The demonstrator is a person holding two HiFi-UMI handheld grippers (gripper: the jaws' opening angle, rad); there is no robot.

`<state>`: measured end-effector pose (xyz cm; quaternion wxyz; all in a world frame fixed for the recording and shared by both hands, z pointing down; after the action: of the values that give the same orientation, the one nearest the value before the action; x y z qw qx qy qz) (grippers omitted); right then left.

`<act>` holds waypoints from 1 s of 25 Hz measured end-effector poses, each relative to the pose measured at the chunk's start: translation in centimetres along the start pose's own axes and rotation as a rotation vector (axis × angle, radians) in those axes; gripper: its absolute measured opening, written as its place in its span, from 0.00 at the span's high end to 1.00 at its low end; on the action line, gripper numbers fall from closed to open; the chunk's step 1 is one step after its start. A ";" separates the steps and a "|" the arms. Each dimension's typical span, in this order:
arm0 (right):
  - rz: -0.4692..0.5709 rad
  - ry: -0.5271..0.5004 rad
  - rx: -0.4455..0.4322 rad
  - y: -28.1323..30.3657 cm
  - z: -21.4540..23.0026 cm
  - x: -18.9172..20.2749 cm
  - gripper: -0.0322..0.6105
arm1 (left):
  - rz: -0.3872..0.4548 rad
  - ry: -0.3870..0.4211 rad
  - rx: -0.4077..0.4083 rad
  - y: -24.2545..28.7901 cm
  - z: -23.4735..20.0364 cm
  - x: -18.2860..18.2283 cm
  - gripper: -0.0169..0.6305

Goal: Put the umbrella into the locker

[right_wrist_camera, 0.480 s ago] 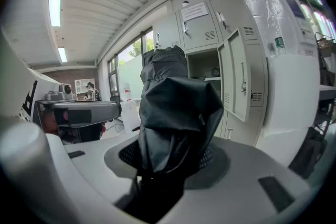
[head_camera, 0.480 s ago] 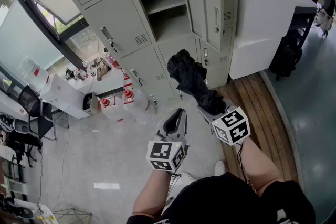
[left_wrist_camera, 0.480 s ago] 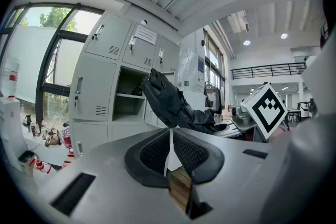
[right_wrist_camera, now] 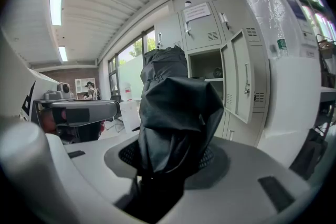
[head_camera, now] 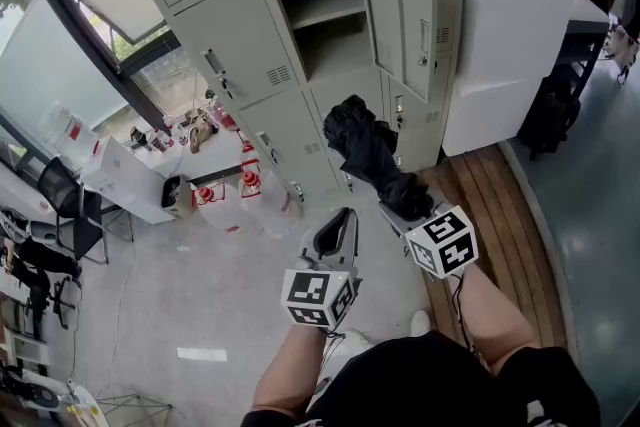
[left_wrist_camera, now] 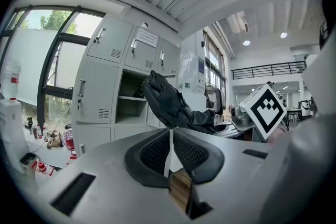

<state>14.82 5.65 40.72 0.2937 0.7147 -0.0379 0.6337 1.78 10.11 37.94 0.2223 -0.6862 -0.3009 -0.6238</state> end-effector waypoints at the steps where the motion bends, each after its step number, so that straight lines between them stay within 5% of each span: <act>1: -0.001 0.000 -0.002 0.1 -0.2 -0.1 0.57 | 0.001 0.002 0.000 -0.2 -0.2 -0.1 0.92; 25: -0.060 -0.026 0.016 4.5 -7.2 -0.7 0.57 | 0.024 -0.029 0.017 -5.5 -7.0 0.6 0.92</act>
<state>6.36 5.12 41.91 0.3064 0.7259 -0.0154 0.6155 -7.04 9.44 38.97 0.2313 -0.6967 -0.3014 -0.6085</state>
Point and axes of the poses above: the fingertips, and each gripper's own axes: y forward along the fingers, z to its right, x out of its underside, the point moved 5 cm from there along -y, backward along the fingers, and after that the axes turned 13 degrees about x, right-handed, at the moved point
